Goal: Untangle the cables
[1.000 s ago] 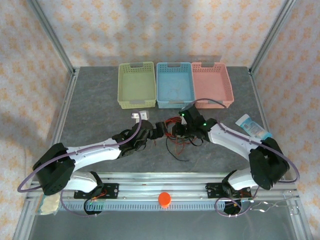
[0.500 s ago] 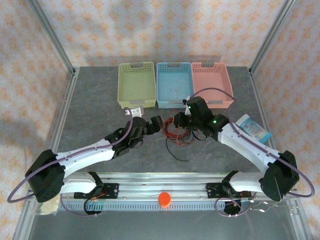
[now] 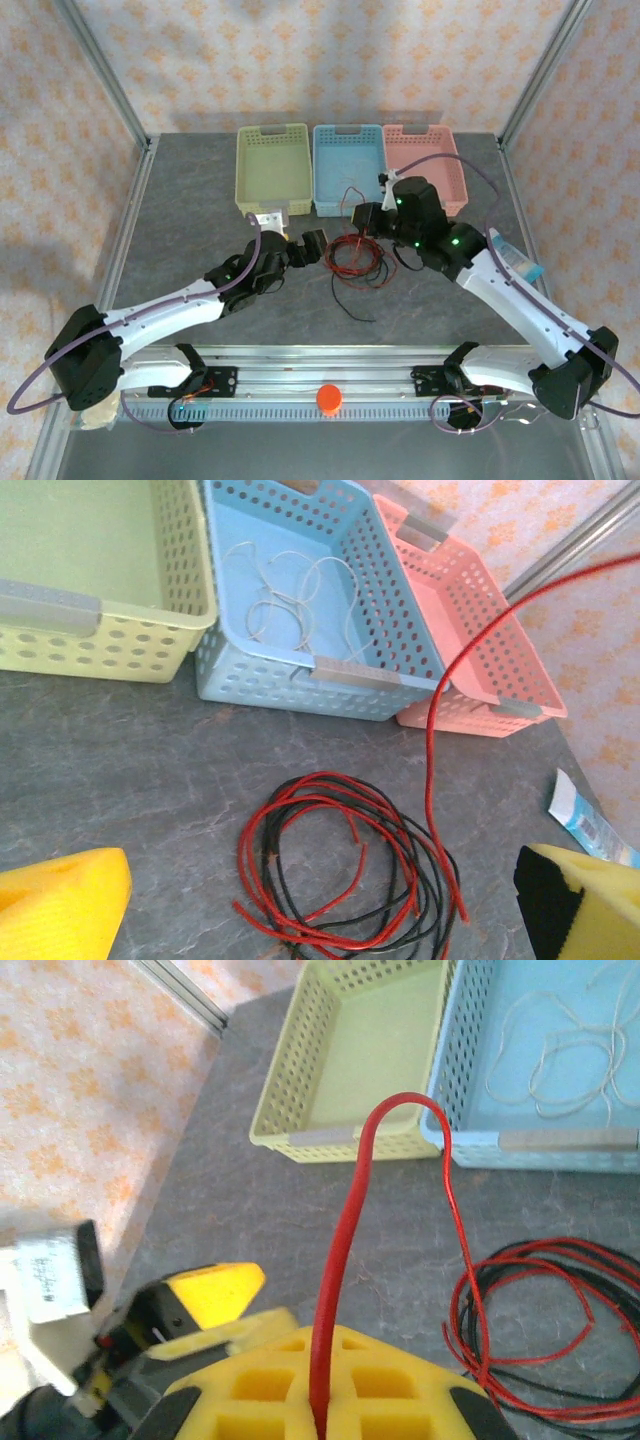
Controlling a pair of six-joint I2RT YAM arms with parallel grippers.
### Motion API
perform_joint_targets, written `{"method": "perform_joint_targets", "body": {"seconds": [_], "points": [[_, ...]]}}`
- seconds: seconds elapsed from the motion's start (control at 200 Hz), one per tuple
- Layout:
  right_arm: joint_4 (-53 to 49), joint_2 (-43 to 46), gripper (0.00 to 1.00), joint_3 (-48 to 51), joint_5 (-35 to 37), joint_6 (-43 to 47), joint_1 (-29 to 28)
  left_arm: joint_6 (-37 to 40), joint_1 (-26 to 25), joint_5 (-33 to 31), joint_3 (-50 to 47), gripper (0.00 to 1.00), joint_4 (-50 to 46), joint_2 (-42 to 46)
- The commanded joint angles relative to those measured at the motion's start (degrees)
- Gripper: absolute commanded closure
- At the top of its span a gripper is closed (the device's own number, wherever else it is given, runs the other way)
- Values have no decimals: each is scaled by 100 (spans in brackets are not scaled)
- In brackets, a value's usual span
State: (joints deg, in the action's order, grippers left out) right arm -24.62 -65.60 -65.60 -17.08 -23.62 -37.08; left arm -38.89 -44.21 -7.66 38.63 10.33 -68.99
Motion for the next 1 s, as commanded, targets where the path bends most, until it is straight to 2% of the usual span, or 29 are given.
{"method": "perform_joint_targets", "body": {"seconds": [0.0, 0.36, 0.616, 0.996], "points": [[-69, 170, 100, -391, 171, 201, -12, 203, 33, 292, 158, 1, 363, -243], [-432, 164, 100, -1209, 264, 610, -19, 302, 16, 772, 544, 0, 969, -1547], [-586, 159, 100, -1632, 344, 794, -19, 497, -208, 723, 1006, 1, 837, -2436], [-653, 34, 100, -2204, 511, 998, -19, 497, -492, 584, 1072, 1, 871, -3134]]}}
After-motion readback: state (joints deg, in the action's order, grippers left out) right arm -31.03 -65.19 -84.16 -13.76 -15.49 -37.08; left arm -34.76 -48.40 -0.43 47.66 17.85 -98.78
